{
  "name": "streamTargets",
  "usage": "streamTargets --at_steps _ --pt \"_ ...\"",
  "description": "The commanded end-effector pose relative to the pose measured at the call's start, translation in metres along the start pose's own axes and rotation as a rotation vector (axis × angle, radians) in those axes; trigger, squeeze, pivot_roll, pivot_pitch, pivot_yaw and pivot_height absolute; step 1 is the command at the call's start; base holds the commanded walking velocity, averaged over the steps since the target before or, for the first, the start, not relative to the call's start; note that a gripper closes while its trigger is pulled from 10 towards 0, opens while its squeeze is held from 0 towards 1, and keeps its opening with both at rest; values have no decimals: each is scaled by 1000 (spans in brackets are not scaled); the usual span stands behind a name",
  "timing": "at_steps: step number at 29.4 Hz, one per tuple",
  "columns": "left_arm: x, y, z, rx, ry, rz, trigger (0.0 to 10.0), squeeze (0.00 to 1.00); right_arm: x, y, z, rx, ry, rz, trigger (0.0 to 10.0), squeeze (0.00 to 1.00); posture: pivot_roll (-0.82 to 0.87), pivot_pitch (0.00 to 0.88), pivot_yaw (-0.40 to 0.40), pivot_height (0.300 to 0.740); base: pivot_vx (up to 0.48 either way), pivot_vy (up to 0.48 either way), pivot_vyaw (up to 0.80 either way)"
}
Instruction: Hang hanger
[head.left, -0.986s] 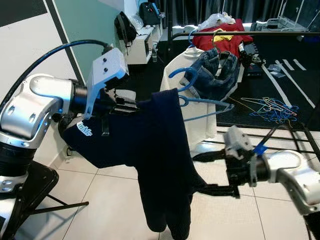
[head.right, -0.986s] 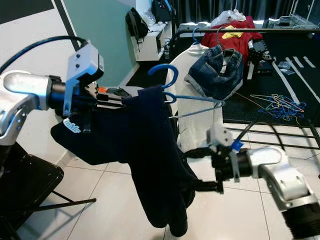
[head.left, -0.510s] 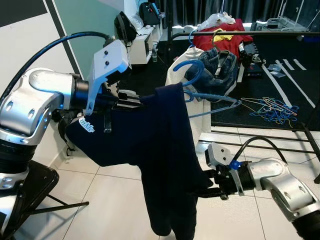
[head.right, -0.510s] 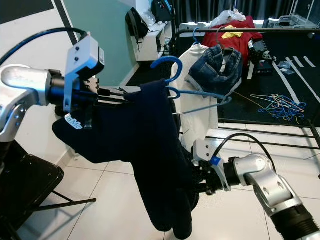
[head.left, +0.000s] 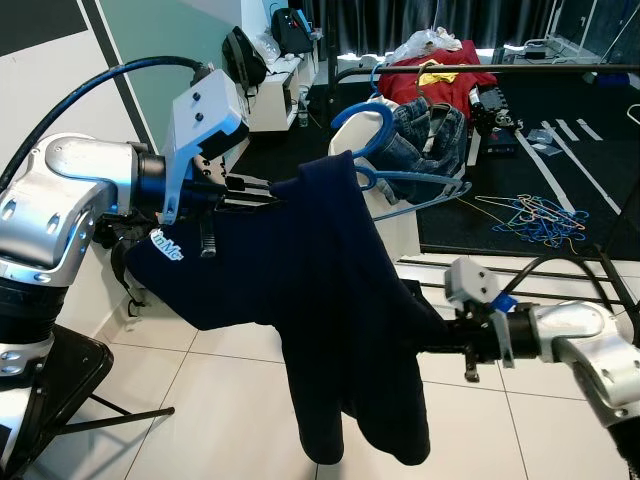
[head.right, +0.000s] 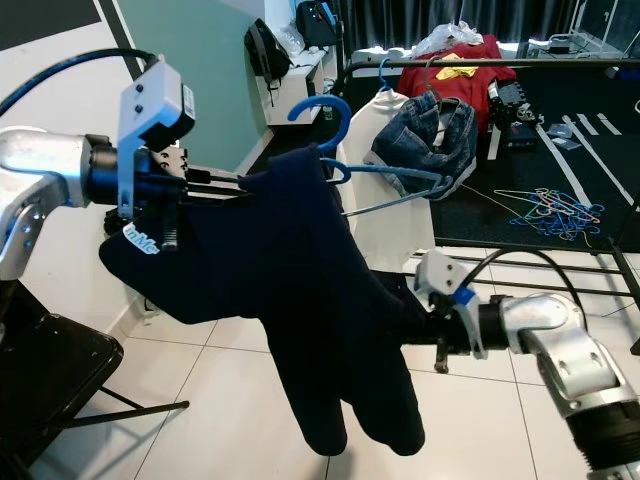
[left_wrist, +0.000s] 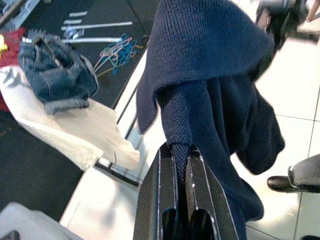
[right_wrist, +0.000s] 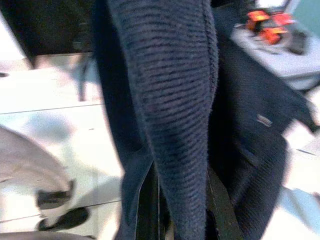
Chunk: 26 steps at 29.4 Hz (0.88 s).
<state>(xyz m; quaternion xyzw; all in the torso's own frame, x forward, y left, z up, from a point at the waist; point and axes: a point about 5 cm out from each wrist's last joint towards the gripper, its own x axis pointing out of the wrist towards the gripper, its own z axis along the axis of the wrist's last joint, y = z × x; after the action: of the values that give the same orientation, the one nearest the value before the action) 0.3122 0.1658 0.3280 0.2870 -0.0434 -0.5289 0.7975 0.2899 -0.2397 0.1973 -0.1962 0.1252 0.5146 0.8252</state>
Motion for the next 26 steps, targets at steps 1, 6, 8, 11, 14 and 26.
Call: streamTargets --at_steps 1,6,8,11,14,26 --pt "-23 0 -14 30 72 -22 10000 0 -32 -17 20 -33 -73 -80 0 0 -128 0 74 740 0 0 0" --pt "-28 -5 -22 39 109 -70 10000 0 -45 -22 27 -44 -88 -96 0 0 -128 0 73 740 0 0 0" --pt "-35 -5 -30 32 140 -105 10000 0 -56 -23 34 -63 -84 -82 0 0 -140 0 76 740 0 0 0" --pt "-43 -1 -30 -1 108 -131 10000 0 -60 -17 38 -91 -48 -24 0 0 -147 0 76 740 0 0 0" --pt "-43 -1 -30 -1 108 -131 10000 0 -60 -17 38 -91 -48 -24 0 0 -147 0 76 740 0 0 0" --pt "-50 -11 -16 -86 -38 -251 10000 0 -40 -3 33 -89 -28 77 0 0 -142 0 71 740 0 0 0"
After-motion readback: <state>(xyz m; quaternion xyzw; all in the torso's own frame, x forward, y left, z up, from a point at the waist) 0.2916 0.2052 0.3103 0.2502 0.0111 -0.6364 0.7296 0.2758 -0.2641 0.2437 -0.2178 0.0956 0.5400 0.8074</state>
